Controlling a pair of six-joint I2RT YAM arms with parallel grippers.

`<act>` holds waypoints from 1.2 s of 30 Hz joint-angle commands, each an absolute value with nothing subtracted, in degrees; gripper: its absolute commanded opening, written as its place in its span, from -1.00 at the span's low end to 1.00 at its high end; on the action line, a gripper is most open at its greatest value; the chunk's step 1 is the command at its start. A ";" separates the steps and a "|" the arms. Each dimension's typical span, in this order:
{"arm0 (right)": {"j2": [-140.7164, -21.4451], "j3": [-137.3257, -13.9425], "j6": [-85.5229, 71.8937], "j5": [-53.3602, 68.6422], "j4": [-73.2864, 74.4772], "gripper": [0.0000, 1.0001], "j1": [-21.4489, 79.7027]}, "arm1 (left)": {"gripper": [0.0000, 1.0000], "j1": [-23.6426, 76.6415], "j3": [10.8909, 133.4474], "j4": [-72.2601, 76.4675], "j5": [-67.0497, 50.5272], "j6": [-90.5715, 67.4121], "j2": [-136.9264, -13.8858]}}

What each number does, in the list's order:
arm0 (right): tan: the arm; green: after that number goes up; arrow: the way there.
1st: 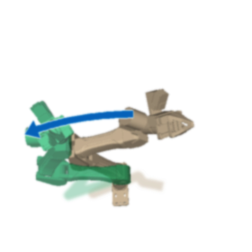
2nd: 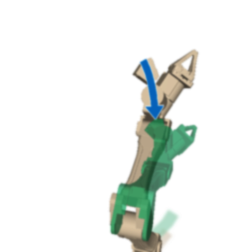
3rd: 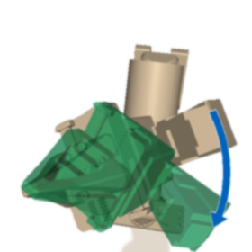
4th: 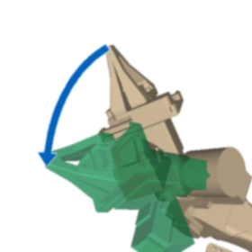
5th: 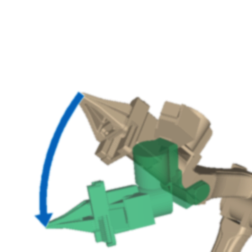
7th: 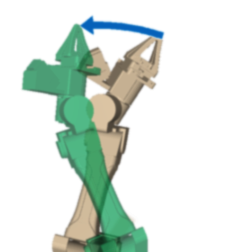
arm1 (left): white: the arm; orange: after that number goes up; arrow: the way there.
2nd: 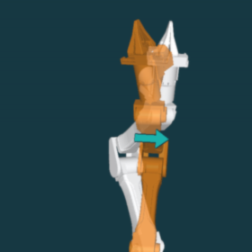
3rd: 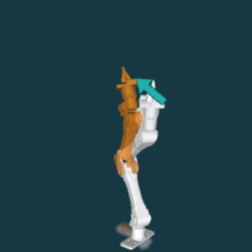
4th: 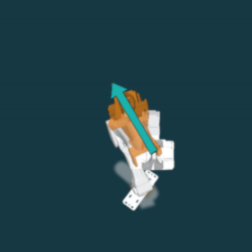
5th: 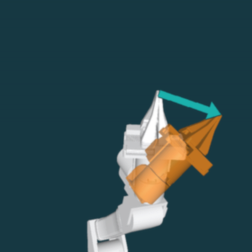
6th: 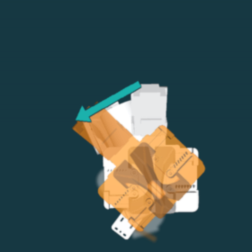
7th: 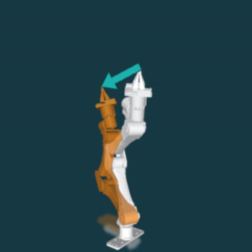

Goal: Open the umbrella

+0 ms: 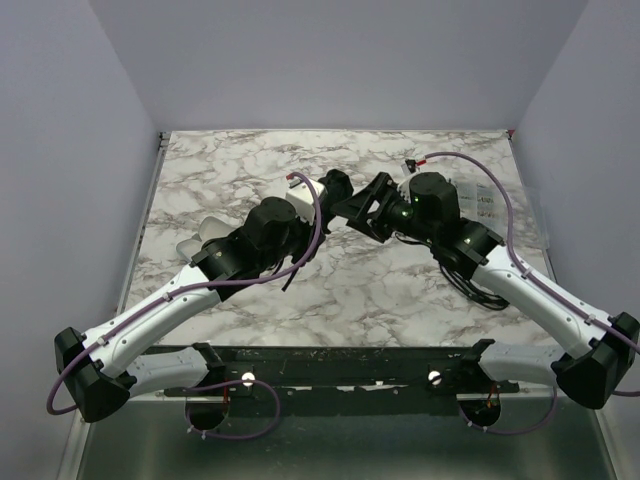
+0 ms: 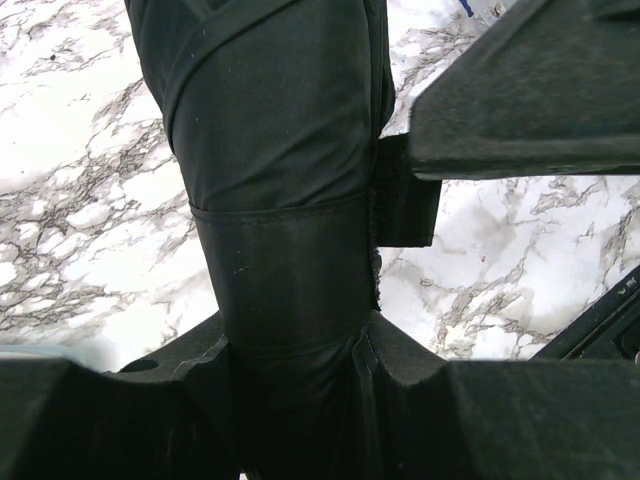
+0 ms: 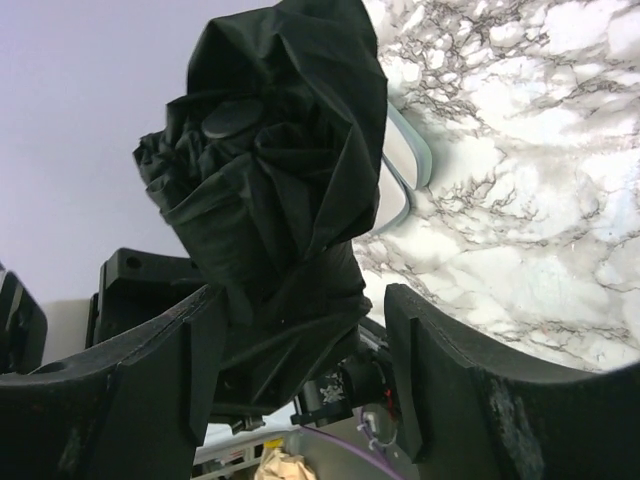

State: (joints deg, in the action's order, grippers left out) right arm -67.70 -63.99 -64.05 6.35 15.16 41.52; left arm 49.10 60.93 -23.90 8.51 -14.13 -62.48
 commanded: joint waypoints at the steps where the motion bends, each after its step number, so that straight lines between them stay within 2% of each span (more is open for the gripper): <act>1: -69.03 -65.53 -64.93 6.52 13.54 0.30 41.48 | -1.00 48.96 61.59 -20.31 9.59 -13.71 -61.27; 4: -69.55 -64.89 -65.11 6.31 13.75 0.03 41.48 | -1.00 48.96 61.69 -20.42 9.58 -13.71 -61.26; 7: -69.92 -64.06 -65.27 6.67 13.89 -0.10 41.47 | -1.00 48.96 61.86 -20.52 9.67 -13.63 -61.47; 15: -71.11 -64.34 -65.67 7.19 12.67 -0.16 41.78 | -1.00 48.96 62.07 -20.70 8.89 -13.88 -61.36; 19: -72.76 -65.88 -65.45 7.04 13.03 -0.28 42.17 | -1.00 48.96 61.88 -20.50 8.72 -13.93 -60.93; 24: -73.22 -66.11 -65.07 5.66 14.19 -0.69 42.39 | -1.00 49.00 61.74 -20.57 9.03 -13.63 -60.65; 26: -72.71 -65.52 -65.12 5.11 13.98 -0.95 42.45 | -1.00 48.96 61.59 -20.42 8.96 -13.65 -60.47; 27: -72.39 -65.32 -64.92 4.87 13.97 -0.99 42.45 | -1.00 48.96 61.56 -20.41 8.96 -13.62 -60.43; 33: -69.88 -63.61 -59.14 3.02 16.14 -0.99 42.44 | -1.00 48.96 61.64 -20.57 9.31 -13.54 -60.13; 36: -65.62 -58.26 -57.44 -2.05 19.39 -0.99 42.41 | -1.00 48.96 61.61 -20.74 9.40 -13.54 -59.79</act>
